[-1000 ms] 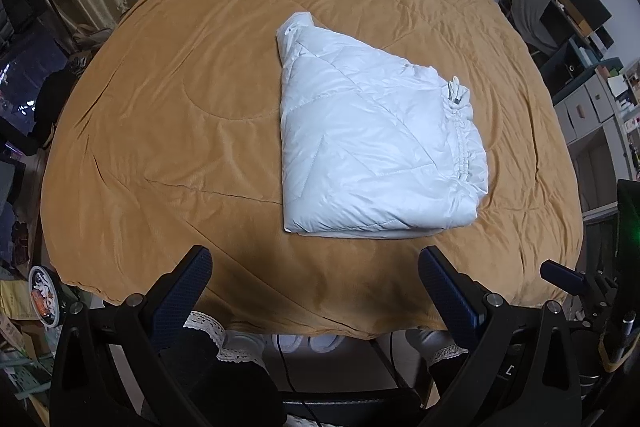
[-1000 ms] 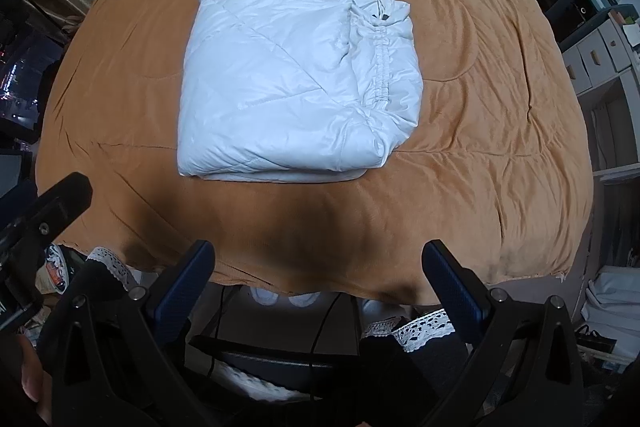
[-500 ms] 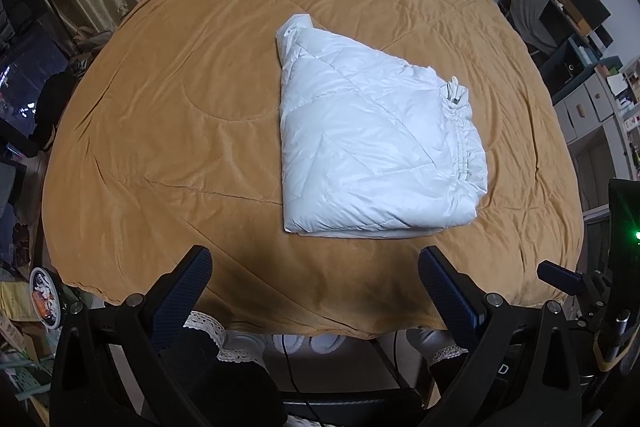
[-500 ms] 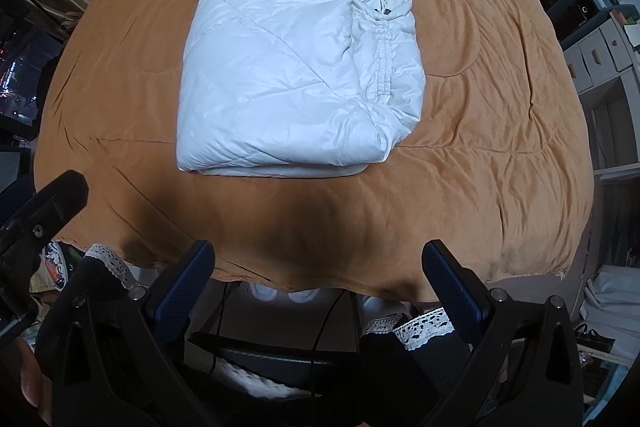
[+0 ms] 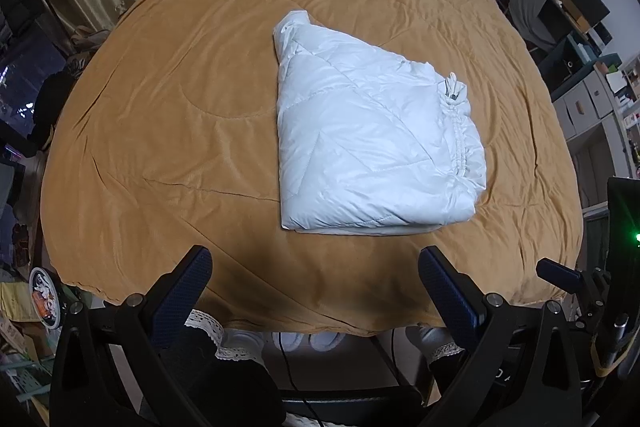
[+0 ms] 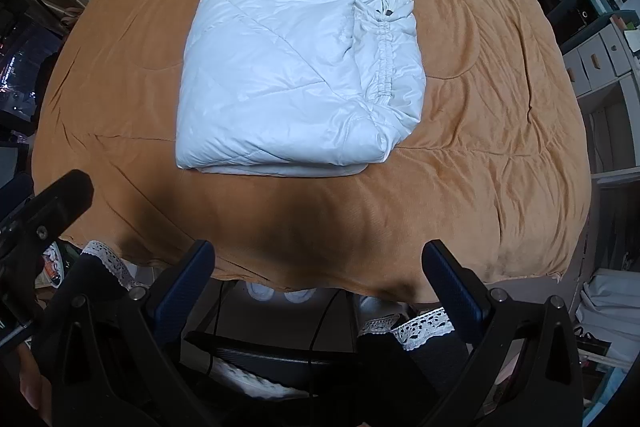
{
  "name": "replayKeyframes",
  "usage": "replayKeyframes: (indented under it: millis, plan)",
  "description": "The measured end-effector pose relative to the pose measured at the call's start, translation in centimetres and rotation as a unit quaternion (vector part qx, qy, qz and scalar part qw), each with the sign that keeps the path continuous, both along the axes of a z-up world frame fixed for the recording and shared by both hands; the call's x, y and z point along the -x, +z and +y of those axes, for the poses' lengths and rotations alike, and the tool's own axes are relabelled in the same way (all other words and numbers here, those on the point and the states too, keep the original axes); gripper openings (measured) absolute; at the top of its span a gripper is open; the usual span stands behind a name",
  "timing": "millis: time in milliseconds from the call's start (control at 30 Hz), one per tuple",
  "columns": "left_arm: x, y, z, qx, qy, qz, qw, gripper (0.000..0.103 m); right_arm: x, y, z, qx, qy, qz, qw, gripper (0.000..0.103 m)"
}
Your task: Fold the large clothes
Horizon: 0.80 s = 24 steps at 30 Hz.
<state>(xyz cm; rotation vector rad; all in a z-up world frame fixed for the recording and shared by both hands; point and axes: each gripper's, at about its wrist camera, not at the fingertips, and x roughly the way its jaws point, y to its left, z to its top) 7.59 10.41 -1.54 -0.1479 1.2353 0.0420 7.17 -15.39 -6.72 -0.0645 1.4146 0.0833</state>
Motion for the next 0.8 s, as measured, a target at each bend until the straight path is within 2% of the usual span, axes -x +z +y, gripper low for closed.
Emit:
replayKeyframes:
  millis: [800]
  plan:
    - [0.31,-0.20,-0.33,0.001,-0.003,0.003,1.0000,0.103,0.28,-0.17,0.14,0.002,0.003,0.001,1.000,0.103]
